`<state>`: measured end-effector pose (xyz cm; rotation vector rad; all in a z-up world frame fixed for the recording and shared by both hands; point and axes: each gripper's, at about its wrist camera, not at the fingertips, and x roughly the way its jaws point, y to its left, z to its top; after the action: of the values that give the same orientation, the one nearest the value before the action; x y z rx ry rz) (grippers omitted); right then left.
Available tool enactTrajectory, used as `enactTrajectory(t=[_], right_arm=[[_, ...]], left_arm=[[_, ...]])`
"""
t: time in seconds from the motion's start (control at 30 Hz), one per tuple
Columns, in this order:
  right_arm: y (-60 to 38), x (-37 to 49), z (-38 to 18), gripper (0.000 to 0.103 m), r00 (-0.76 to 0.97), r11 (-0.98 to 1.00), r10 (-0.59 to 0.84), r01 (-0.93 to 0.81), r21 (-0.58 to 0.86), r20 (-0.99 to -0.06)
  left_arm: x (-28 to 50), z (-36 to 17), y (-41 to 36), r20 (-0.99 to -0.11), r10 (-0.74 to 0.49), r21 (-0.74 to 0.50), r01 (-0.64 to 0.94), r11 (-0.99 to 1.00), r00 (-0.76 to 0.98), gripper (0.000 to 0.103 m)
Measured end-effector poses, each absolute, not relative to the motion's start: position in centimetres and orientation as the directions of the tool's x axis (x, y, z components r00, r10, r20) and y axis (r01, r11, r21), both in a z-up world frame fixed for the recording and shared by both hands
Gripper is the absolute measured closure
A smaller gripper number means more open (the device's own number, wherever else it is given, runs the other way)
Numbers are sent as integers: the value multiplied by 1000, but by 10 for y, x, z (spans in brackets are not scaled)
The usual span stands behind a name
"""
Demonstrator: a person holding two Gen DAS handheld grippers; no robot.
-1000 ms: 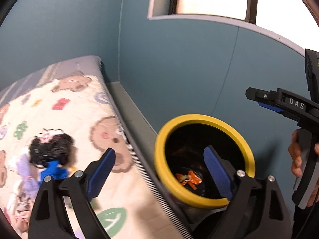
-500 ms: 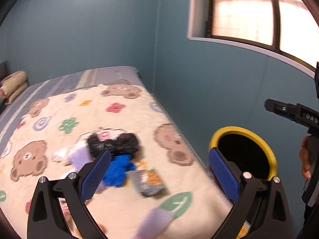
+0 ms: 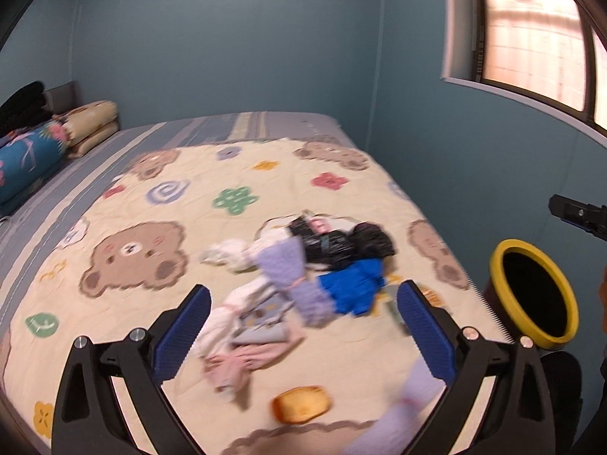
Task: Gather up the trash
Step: 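Move both open tools back over the trash on the bed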
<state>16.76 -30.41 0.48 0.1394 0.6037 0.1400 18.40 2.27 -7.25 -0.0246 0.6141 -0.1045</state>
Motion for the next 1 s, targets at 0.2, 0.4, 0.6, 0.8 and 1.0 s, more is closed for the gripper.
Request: enactTrajectory(t=[0.2, 0.4, 0.6, 0.8, 1.0], right_arm=[[-272, 183, -17, 22, 782, 981, 190, -135, 136, -593], [-243, 199, -44, 22, 739, 980, 197, -170, 104, -645], [-221, 219, -72, 22, 697, 979, 192, -186, 84, -691], [-205, 232, -95, 18, 680, 983, 146, -180, 29, -719], [-201, 248, -114, 18, 649, 987, 124, -158, 27, -751]], left_arm=[[180, -98, 61, -614, -44, -42, 22, 999, 788, 8], [179, -131, 95, -665, -20, -66, -32, 997, 747, 8], [186, -158, 111, -702, -20, -89, -60, 994, 712, 8], [196, -178, 118, -733, -45, -129, -74, 989, 679, 8], [208, -190, 121, -748, -77, -179, -88, 980, 659, 8]])
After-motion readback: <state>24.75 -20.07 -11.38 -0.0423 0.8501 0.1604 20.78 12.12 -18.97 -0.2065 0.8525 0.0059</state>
